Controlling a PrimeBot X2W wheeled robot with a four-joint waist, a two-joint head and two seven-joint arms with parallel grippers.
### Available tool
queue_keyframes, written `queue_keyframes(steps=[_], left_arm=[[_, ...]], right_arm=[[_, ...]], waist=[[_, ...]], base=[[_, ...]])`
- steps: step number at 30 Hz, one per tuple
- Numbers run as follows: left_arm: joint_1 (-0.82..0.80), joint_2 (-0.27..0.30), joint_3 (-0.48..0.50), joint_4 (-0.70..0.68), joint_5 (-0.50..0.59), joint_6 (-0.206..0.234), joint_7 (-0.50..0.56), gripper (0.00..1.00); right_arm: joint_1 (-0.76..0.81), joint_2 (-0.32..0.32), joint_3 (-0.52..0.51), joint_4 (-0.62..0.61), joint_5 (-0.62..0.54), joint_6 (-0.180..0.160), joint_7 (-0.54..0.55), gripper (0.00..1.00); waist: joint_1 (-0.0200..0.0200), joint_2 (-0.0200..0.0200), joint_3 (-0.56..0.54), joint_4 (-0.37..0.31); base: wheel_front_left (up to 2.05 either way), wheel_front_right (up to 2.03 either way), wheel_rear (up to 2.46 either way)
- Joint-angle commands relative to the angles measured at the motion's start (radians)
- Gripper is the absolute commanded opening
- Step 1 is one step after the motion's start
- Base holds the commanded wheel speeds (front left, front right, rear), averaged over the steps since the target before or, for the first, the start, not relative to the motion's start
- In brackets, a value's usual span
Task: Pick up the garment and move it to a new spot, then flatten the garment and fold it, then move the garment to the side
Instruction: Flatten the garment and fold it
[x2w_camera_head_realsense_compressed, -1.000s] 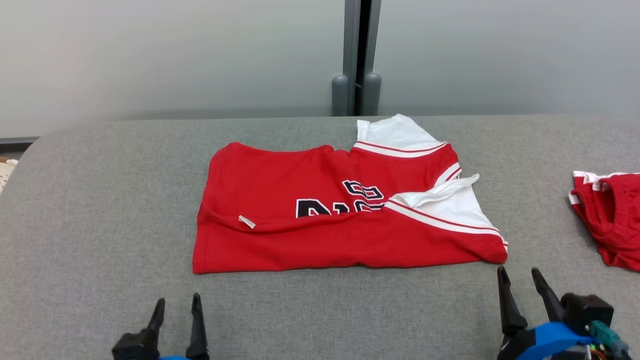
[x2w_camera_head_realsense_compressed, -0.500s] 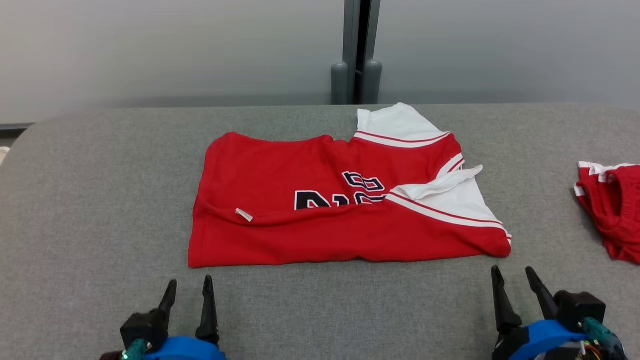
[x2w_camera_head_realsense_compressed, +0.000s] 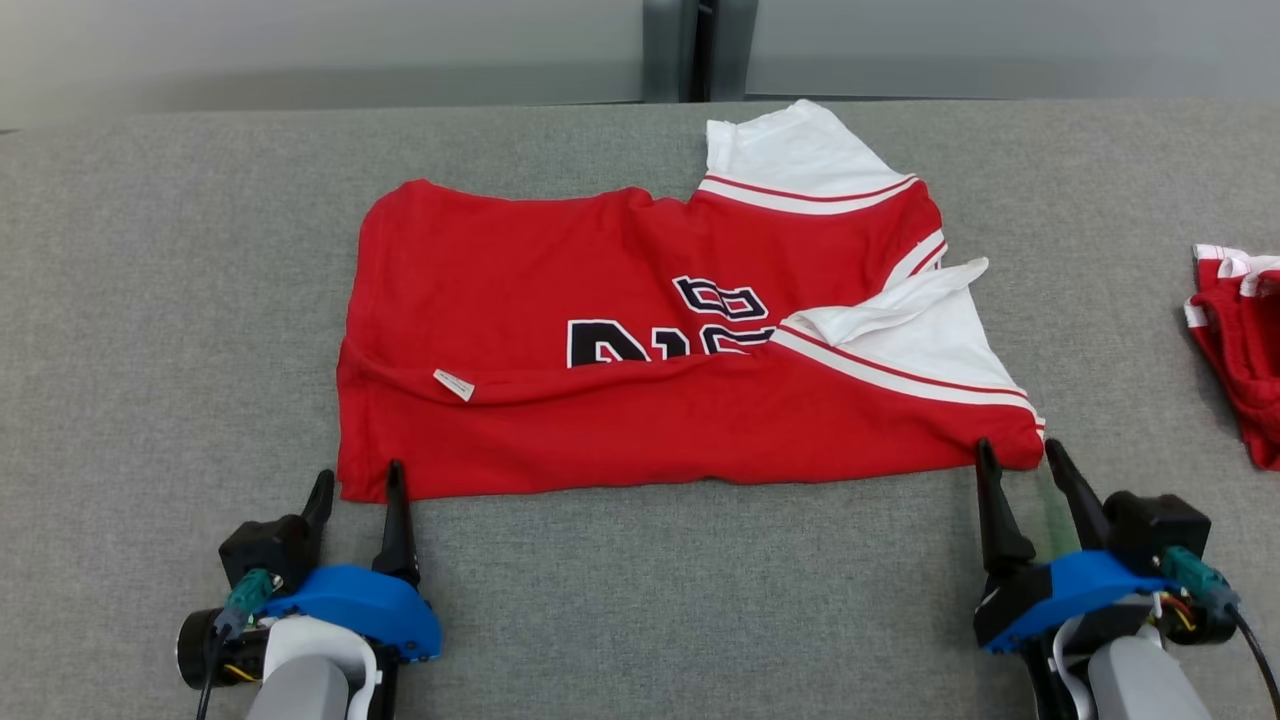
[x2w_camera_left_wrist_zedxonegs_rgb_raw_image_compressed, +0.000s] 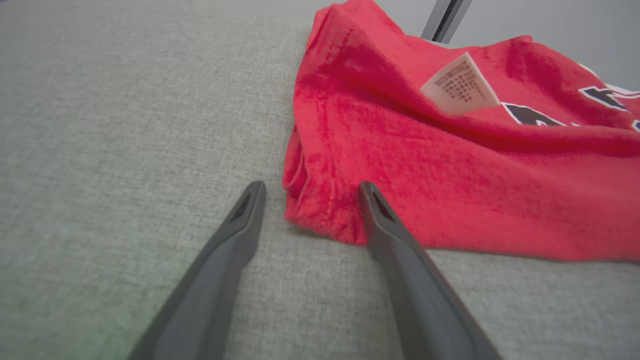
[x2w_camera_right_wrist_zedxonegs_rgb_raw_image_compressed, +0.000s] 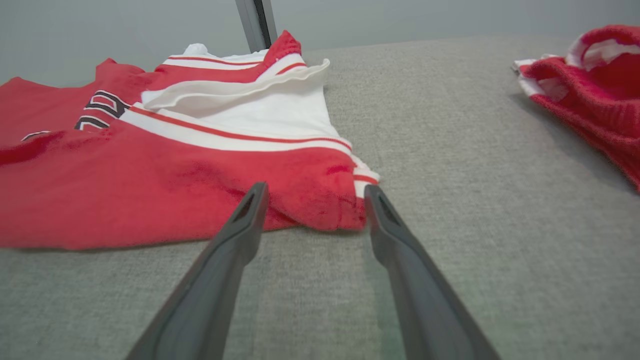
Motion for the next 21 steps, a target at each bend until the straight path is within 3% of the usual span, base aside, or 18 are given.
queue_keyframes(steps=[1,14,20,21], left_arm=[[-0.010,-0.002,-0.004,0.031,-0.005,0.002,0.007,1.00],[-0.042,-0.002,-0.050,0.110,-0.033,0.008,0.013,1.00],[-0.035,-0.002,-0.053,0.126,-0.042,0.012,0.013,1.00],[-0.033,-0.002,-0.055,0.135,-0.047,0.008,0.014,1.00]], right_arm=[[-0.025,-0.003,-0.005,0.008,-0.010,0.000,-0.003,1.00],[-0.129,-0.003,-0.114,0.192,-0.122,0.000,-0.001,1.00],[-0.117,0.003,-0.081,0.275,-0.094,0.000,0.006,1.00],[-0.117,0.005,-0.067,0.280,-0.085,0.000,0.007,0.58]], waist=[[-0.0002,-0.0001,0.004,-0.001],[-0.0002,-0.0001,0.031,0.020],[-0.0002,-0.0001,0.032,0.023],[-0.0002,-0.0001,0.031,0.022]], base=[[0.00,0.00,0.00],[0.00,0.00,0.00],[0.00,0.00,0.00],[0.00,0.00,0.00]])
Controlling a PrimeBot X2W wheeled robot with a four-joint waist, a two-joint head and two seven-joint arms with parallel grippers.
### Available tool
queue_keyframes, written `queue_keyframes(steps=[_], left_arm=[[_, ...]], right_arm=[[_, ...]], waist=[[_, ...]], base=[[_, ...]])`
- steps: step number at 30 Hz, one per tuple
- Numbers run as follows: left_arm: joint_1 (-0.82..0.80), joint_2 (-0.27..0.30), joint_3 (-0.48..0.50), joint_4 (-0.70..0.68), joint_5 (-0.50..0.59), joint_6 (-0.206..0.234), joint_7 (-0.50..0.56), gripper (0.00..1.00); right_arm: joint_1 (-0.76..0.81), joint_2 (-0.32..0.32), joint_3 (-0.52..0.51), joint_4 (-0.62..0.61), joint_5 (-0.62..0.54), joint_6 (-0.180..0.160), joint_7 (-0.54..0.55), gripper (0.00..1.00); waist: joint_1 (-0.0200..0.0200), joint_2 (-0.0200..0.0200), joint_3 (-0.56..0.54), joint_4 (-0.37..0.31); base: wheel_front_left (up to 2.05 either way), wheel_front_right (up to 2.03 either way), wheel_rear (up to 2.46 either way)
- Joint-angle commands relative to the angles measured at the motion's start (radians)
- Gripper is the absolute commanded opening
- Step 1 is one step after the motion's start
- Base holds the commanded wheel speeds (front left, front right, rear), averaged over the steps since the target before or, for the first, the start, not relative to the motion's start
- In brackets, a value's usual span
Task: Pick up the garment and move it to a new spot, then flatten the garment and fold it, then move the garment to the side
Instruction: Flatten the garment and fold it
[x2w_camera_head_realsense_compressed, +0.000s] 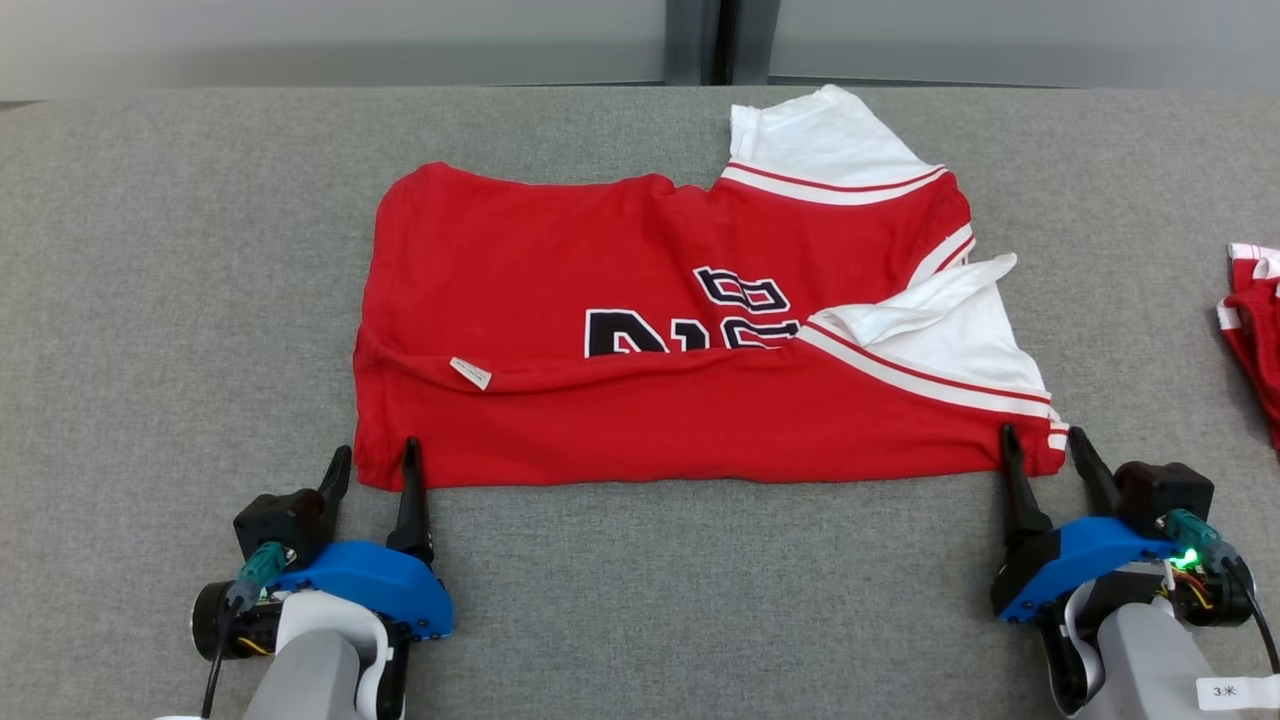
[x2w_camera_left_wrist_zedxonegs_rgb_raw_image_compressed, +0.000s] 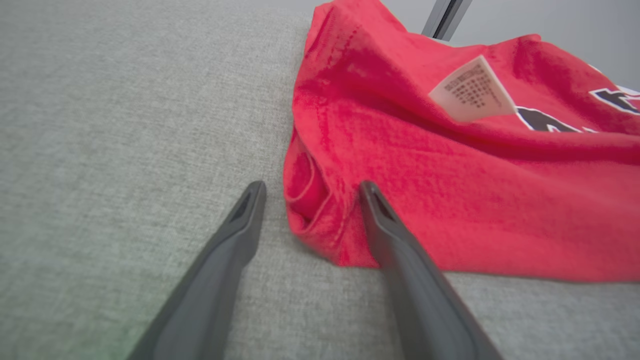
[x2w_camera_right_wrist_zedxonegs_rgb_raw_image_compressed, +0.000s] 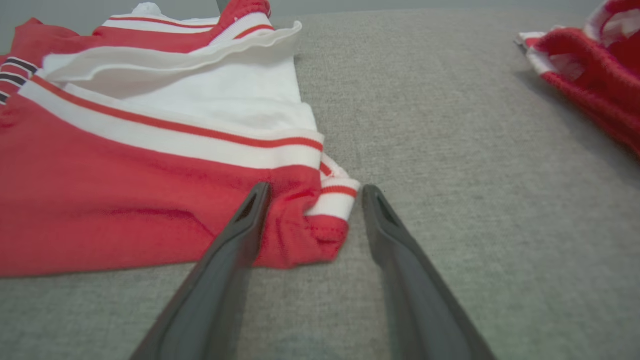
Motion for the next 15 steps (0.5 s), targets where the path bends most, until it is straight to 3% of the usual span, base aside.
queue_keyframes(steps=[1,2,3,4,5,6,7,15], left_arm=[[0.038,-0.004,-0.007,0.064,-0.011,-0.003,0.027,1.00],[0.038,-0.005,-0.013,0.073,-0.013,-0.006,0.028,1.00],[0.036,-0.005,-0.019,0.083,-0.018,-0.012,0.028,1.00],[0.032,-0.006,-0.024,0.092,-0.021,-0.015,0.029,0.92],[0.026,-0.006,-0.029,0.098,-0.027,-0.018,0.030,0.43],[0.021,-0.007,-0.036,0.104,-0.030,-0.021,0.030,0.09],[0.016,-0.007,-0.040,0.108,-0.036,-0.025,0.030,0.00],[0.004,-0.001,-0.012,-0.035,-0.044,-0.035,0.014,0.00]], right_arm=[[0.021,0.015,0.021,0.040,0.010,0.000,0.020,0.31],[0.020,0.017,0.031,0.037,0.017,0.001,0.020,0.05],[0.019,0.016,0.038,0.035,0.025,0.001,0.020,0.00],[0.018,0.016,0.042,0.030,0.034,0.000,0.020,0.00],[0.018,0.015,0.044,0.024,0.038,0.000,0.019,0.00],[0.018,0.012,0.047,0.017,0.044,0.000,0.019,0.00],[0.017,0.012,0.048,0.008,0.055,0.000,0.018,0.00],[0.032,0.008,0.034,-0.065,0.126,0.000,0.011,0.00]], waist=[[0.0002,0.0000,0.000,-0.002],[0.0002,0.0000,0.000,-0.002],[0.0002,0.0000,-0.001,-0.003],[0.0002,0.0000,-0.001,-0.003],[0.0002,0.0000,-0.002,-0.003],[0.0002,0.0000,-0.002,-0.002],[0.0002,0.0000,-0.003,-0.001],[0.0002,0.0000,-0.077,0.009]], base=[[0.00,0.00,0.00],[0.00,0.00,0.00],[0.00,0.00,0.00],[0.00,0.00,0.00],[0.00,0.00,0.00],[0.00,0.00,0.00],[0.00,0.00,0.00],[0.00,0.00,0.00]])
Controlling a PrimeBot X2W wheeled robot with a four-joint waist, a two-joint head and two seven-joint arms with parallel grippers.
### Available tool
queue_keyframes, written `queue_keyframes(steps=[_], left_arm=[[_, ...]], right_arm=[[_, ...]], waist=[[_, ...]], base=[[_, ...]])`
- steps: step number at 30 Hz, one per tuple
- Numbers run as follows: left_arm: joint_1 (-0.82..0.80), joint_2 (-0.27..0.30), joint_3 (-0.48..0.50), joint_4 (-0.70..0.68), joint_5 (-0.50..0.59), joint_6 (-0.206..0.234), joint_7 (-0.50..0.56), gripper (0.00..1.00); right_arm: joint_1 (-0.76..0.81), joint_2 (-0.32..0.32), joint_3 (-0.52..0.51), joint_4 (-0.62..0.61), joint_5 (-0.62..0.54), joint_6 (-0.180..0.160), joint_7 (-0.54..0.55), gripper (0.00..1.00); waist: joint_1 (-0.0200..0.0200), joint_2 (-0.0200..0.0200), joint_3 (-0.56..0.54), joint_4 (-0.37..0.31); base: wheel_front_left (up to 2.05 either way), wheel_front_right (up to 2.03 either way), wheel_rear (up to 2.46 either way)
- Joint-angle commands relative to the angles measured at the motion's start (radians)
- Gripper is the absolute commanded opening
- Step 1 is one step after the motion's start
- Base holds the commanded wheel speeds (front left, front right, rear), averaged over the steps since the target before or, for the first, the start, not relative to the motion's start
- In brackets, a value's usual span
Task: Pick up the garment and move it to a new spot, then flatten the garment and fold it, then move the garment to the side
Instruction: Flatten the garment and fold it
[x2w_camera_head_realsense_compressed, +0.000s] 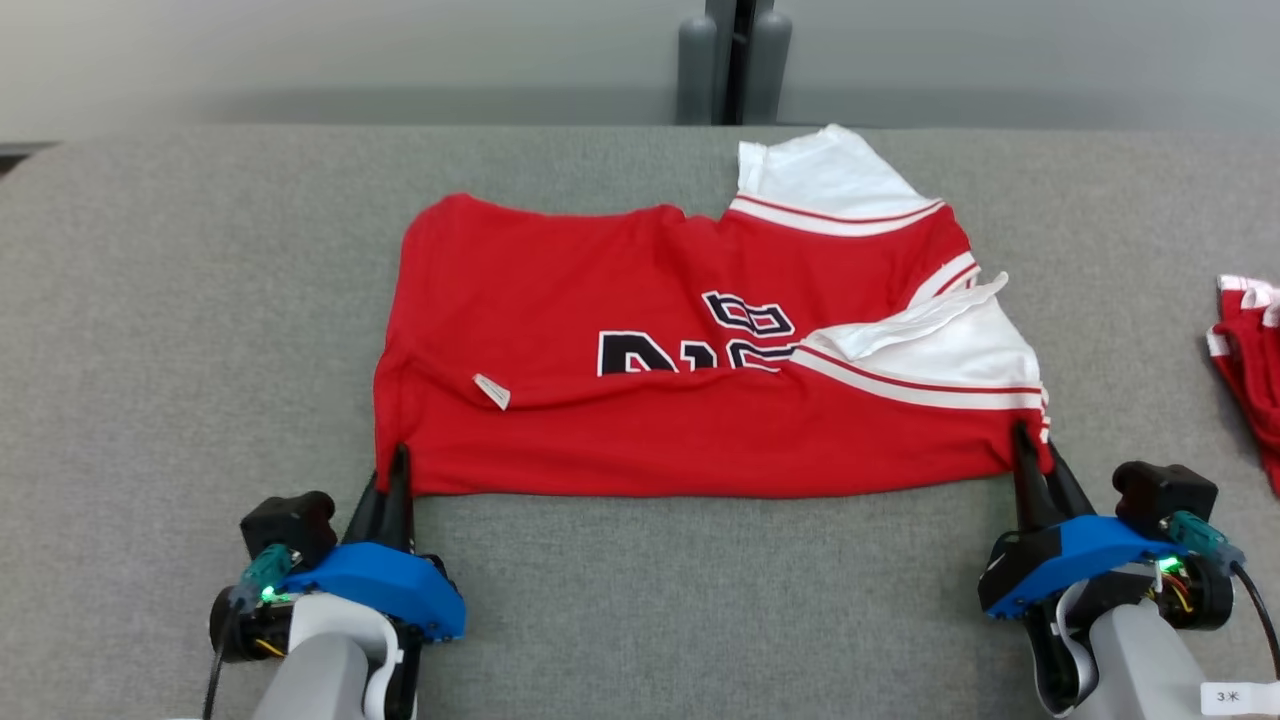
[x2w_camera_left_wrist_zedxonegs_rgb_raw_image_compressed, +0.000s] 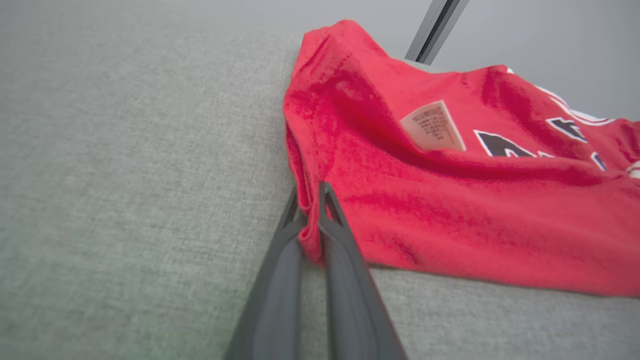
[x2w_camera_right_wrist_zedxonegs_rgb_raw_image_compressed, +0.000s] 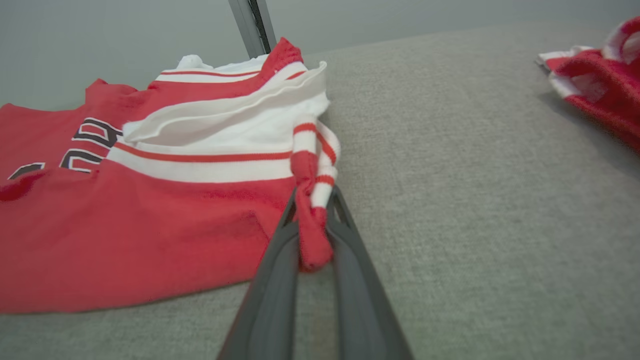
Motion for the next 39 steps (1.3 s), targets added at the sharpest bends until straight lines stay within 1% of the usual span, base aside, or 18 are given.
queue_keyframes(steps=[1,5,8,13,17,18,19,20,21,24,29,32,34,36,39], left_arm=[[0.009,0.004,0.014,-0.042,0.006,-0.002,-0.001,0.00],[0.089,0.003,0.049,-0.142,-0.003,-0.002,0.000,0.00],[0.150,0.003,0.064,-0.183,0.000,0.002,0.000,0.00],[0.262,0.003,0.049,-0.177,-0.019,0.016,0.000,0.00],[0.315,0.003,0.018,-0.149,-0.044,0.024,0.000,0.00],[0.329,0.003,0.006,-0.144,-0.055,0.026,0.000,0.00],[0.342,0.003,-0.007,-0.143,-0.070,0.027,0.000,0.01],[0.353,0.003,-0.015,-0.143,-0.084,0.034,0.000,0.49],[0.360,0.003,-0.024,-0.145,-0.095,0.041,0.000,1.00],[0.357,0.002,-0.041,-0.166,-0.108,0.060,0.000,1.00],[0.292,0.002,-0.017,-0.216,-0.080,0.085,0.000,1.00],[0.219,0.015,0.008,-0.234,-0.052,0.079,0.000,1.00],[0.152,0.027,0.019,-0.222,-0.038,0.071,0.000,1.00],[0.077,0.044,0.018,-0.181,-0.033,0.064,0.008,1.00],[-0.049,0.073,0.016,-0.107,-0.035,0.054,0.054,1.00]], right_arm=[[0.020,-0.001,-0.004,-0.014,0.011,0.000,0.000,0.00],[0.043,-0.002,-0.011,-0.036,0.050,0.000,0.000,0.00],[0.079,-0.002,-0.004,-0.043,0.086,0.000,0.000,0.00],[0.176,-0.002,0.009,-0.028,0.124,0.000,0.000,0.00],[0.236,-0.002,0.025,-0.007,0.134,0.000,0.000,0.00],[0.251,-0.002,0.031,0.002,0.131,0.000,0.000,0.14],[0.262,-0.002,0.035,0.008,0.130,0.000,-0.001,0.49],[0.268,-0.003,0.036,0.013,0.132,0.000,0.000,1.00],[0.271,-0.003,0.036,0.013,0.135,0.000,-0.001,1.00],[0.255,-0.002,0.032,-0.003,0.124,0.000,0.000,1.00],[0.195,-0.002,0.009,-0.043,0.090,0.000,0.000,1.00],[0.142,-0.002,0.004,-0.061,0.060,0.000,0.000,1.00],[0.101,-0.002,0.006,-0.067,0.046,0.000,0.000,1.00],[0.060,-0.002,0.014,-0.066,0.031,0.000,0.000,1.00],[0.000,-0.002,0.028,-0.061,0.014,0.000,0.000,1.00]], waist=[[-0.0004,-0.0001,-0.031,-0.008],[-0.0004,-0.0001,-0.104,-0.009],[-0.0004,-0.0001,-0.159,-0.009],[-0.0004,-0.0001,-0.222,-0.002],[-0.0004,-0.0001,-0.227,0.001],[-0.0004,-0.0001,-0.225,0.002],[-0.0004,-0.0001,-0.224,0.002],[-0.0004,-0.0001,-0.220,0.003],[-0.0004,-0.0001,-0.215,0.003],[-0.0004,-0.0001,-0.193,0.005],[-0.0004,-0.0001,-0.142,0.008],[-0.0004,-0.0001,-0.096,0.009],[-0.0004,-0.0001,-0.064,0.008],[-0.0004,-0.0001,-0.036,0.006],[-0.0004,-0.0001,0.004,0.001]], base=[[0.00,0.00,0.00],[0.00,0.00,0.00],[0.00,0.00,0.00],[0.00,0.00,0.00],[0.00,0.00,0.00],[0.00,0.00,0.00],[0.00,0.00,0.00],[0.00,0.00,0.00],[0.00,0.00,0.00],[0.00,0.00,0.00],[0.00,0.00,0.00],[0.00,0.00,0.00],[0.00,0.00,0.00],[0.00,0.00,0.00],[0.00,0.00,0.00]])
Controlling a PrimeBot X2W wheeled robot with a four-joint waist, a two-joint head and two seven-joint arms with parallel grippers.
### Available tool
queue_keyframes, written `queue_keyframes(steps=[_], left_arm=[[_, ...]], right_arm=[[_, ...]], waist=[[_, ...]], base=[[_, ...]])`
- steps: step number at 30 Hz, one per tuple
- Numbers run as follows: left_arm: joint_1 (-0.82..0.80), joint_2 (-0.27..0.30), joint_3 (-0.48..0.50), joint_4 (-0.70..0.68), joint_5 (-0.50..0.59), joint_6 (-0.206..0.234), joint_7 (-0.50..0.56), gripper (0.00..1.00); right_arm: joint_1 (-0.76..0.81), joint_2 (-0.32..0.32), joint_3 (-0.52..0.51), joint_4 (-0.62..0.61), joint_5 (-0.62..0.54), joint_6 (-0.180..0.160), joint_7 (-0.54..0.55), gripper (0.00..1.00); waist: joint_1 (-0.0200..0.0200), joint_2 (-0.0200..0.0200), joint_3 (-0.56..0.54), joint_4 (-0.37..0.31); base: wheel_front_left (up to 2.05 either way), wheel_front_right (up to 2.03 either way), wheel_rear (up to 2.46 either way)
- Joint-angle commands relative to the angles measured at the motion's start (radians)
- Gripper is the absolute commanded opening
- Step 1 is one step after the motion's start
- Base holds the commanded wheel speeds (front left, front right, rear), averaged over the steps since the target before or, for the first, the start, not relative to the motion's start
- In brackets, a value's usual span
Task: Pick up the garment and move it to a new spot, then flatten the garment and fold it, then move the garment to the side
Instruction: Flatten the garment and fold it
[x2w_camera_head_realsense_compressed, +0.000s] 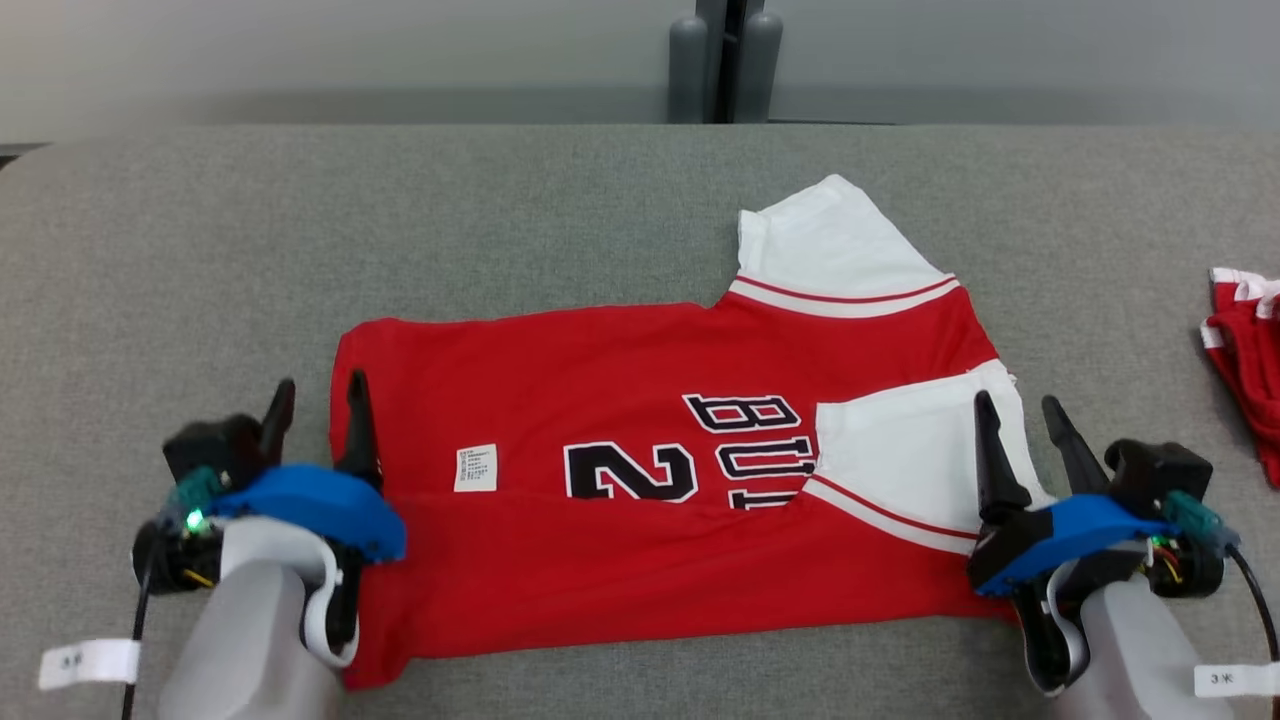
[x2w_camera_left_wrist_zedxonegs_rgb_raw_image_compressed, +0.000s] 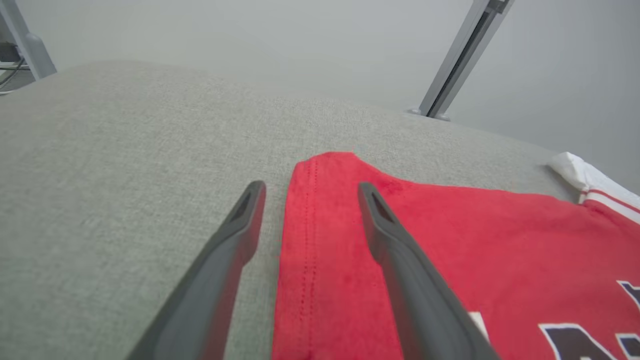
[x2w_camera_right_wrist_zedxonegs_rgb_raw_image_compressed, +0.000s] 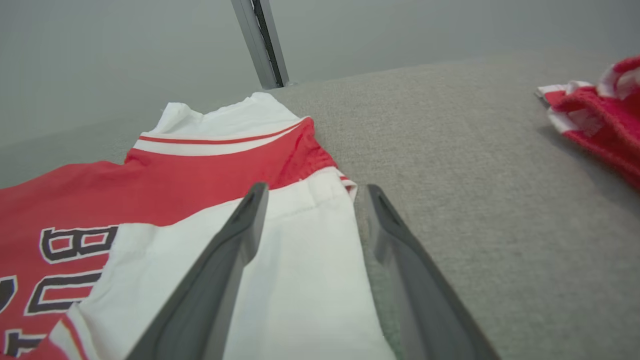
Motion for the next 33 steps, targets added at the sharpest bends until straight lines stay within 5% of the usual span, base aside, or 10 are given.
queue_keyframes(steps=[1,17,18,20,33], left_arm=[[-0.029,0.007,0.000,0.012,0.001,-0.001,0.010,1.00],[-0.288,0.059,-0.063,0.311,0.043,-0.029,0.049,1.00],[-0.302,0.059,-0.075,0.338,0.048,-0.032,0.049,0.47],[-0.318,0.058,-0.088,0.359,0.055,-0.036,0.045,0.00],[-0.406,0.013,-0.145,0.341,0.076,-0.059,-0.050,0.00]], right_arm=[[-0.020,-0.003,0.005,0.003,-0.005,0.000,-0.001,1.00],[-0.152,-0.003,0.095,-0.021,0.002,0.000,-0.001,1.00],[-0.171,-0.003,0.102,-0.014,-0.010,0.000,0.000,1.00],[-0.199,-0.003,0.103,-0.004,-0.027,0.000,0.008,1.00],[-0.452,-0.104,0.074,0.155,-0.088,0.000,0.276,1.00]], waist=[[-0.0002,0.0000,0.018,0.009],[-0.0002,0.0000,0.124,-0.012],[-0.0002,0.0000,0.128,-0.011],[-0.0002,0.0000,0.133,-0.008],[-0.0002,0.0000,0.165,0.096]], base=[[0.00,0.00,0.00],[0.00,0.00,0.00],[0.00,0.00,0.00],[0.00,0.00,0.00],[0.00,0.00,0.00]])
